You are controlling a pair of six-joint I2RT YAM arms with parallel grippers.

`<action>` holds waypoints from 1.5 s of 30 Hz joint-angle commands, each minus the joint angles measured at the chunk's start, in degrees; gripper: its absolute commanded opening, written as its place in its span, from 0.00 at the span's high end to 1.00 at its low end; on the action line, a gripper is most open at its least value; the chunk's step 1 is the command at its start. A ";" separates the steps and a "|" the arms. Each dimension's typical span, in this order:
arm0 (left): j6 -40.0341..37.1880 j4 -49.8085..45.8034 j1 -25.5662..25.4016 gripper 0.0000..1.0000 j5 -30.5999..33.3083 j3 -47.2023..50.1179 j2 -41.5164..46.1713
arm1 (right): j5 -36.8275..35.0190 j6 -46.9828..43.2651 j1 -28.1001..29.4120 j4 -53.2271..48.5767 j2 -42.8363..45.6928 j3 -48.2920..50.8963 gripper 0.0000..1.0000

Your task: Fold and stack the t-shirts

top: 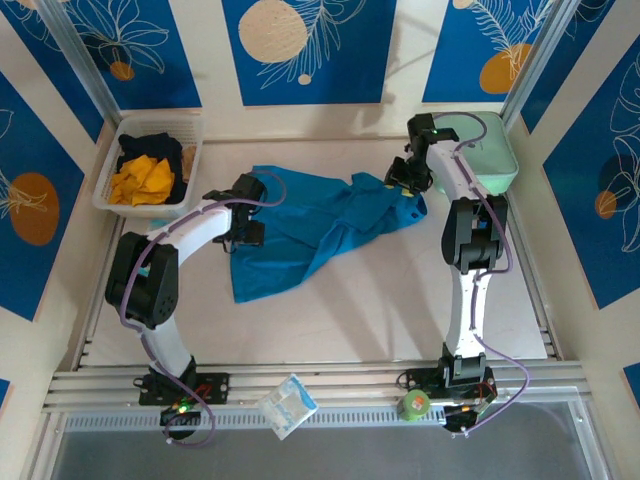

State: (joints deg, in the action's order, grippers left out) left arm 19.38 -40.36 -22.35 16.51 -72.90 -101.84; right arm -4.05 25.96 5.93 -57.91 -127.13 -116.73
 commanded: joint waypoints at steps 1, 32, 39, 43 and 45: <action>0.30 -1.50 0.33 0.23 -0.56 0.28 1.47 | 0.98 0.68 0.20 -0.05 -2.86 -2.45 0.56; 0.23 -1.33 0.29 0.23 -1.31 0.41 0.77 | -2.06 0.76 -0.40 -0.80 -4.80 -2.55 0.47; 0.22 -1.07 0.27 0.23 -1.57 0.54 0.42 | -1.53 0.93 -0.49 0.16 -5.30 -2.47 0.51; 0.22 -0.95 0.24 0.23 -1.40 0.78 0.33 | -0.98 1.41 -0.52 0.73 -6.49 -3.61 0.65; 0.22 -1.06 0.26 0.23 -1.22 0.98 0.37 | -0.63 1.70 -0.53 0.77 -7.02 -4.44 0.76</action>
State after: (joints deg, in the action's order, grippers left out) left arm 19.38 -40.34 -22.35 15.88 -72.77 -101.82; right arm -5.76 26.68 5.61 -57.17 -133.43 -119.26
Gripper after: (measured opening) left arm 0.768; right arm 0.287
